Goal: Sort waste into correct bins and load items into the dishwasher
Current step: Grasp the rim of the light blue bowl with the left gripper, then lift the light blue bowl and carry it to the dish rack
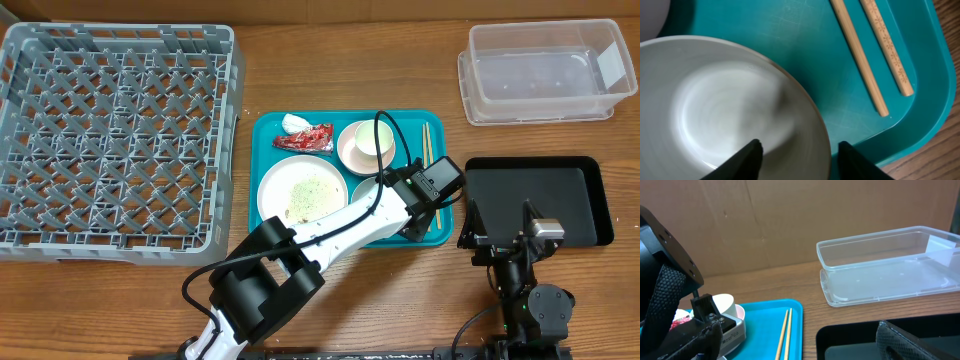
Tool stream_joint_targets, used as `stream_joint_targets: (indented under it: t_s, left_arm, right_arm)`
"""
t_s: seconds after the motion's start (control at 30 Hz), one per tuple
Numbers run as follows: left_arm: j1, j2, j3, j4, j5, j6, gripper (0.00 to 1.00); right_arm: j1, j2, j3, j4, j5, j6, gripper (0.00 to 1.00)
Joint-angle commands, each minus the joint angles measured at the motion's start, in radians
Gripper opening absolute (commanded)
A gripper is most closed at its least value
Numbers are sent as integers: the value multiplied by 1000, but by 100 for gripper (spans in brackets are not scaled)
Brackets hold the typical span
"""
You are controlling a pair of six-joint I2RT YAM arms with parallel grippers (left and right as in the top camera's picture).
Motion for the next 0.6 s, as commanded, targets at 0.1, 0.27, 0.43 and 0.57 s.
stream_joint_targets:
  t_s: [0.1,0.27,0.43,0.57]
  left_arm:
    - [-6,11,-5,11,-3,10,34]
    - [-6,11,-5,8,41,8,12]
    - [-6,11,-3,11,124,7,4]
    - [-6,6,26,-3,129,7,4]
  right_arm:
    - [4,-10,-10,6,10,-7,100]
    - [4,-10,-10,6,10,-7,100]
    - [4,-10,-10,6,10,-7,100]
    - [4,-10,-10,6,10,-7,100]
